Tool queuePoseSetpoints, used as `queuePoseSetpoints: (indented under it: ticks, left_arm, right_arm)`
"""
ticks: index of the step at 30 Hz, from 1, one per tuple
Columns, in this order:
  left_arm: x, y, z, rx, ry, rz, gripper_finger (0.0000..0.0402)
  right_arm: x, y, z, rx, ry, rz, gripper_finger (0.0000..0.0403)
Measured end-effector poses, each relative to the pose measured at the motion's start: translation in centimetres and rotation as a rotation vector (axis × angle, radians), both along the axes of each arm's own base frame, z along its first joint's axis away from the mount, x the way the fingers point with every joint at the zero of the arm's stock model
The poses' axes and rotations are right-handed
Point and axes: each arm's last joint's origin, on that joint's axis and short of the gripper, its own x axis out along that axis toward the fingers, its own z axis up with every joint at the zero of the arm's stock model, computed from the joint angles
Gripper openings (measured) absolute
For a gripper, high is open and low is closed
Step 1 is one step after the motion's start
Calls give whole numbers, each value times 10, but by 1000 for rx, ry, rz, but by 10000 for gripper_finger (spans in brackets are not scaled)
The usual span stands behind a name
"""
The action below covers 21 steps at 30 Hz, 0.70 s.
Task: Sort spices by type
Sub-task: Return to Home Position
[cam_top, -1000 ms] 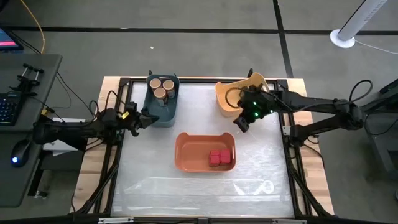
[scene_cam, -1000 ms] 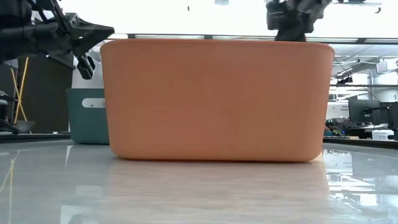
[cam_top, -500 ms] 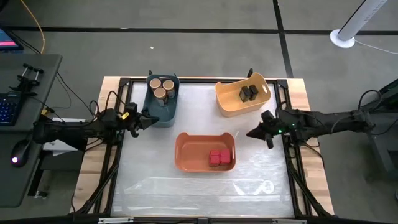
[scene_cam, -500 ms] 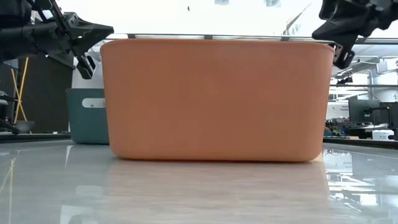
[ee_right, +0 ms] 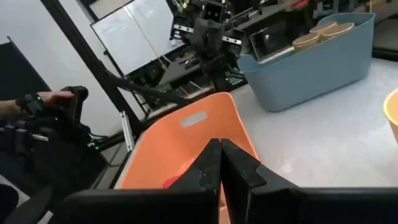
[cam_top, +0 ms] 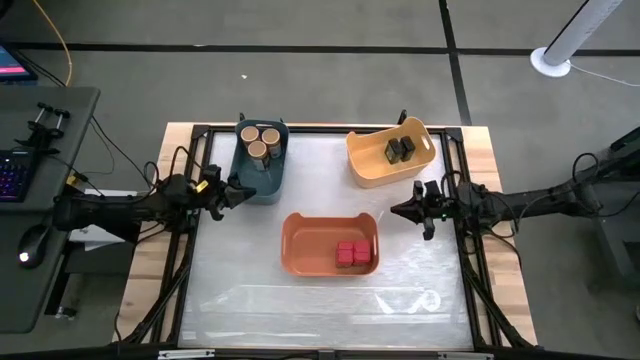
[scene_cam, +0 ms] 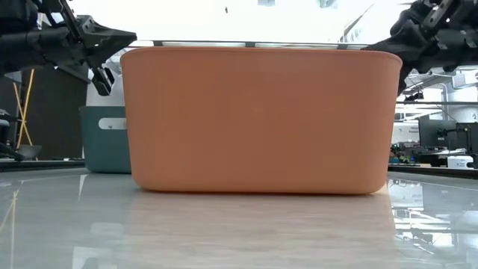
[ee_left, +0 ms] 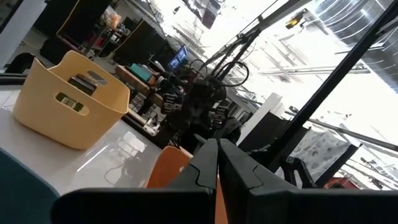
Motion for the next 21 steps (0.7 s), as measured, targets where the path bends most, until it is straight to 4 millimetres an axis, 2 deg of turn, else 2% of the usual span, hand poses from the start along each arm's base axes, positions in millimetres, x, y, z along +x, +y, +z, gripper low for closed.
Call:
queuePoseSetpoints:
  ticks: [8,21]
  left_arm:
    - [-7,-1,4,7,-44,0,0]
    - [-29,-5,15,30,-185,1,0]
  right_arm:
    - [-2,0,-19,-61,56,17,0]
    - [-3,0,-26,-166,127,28,0]
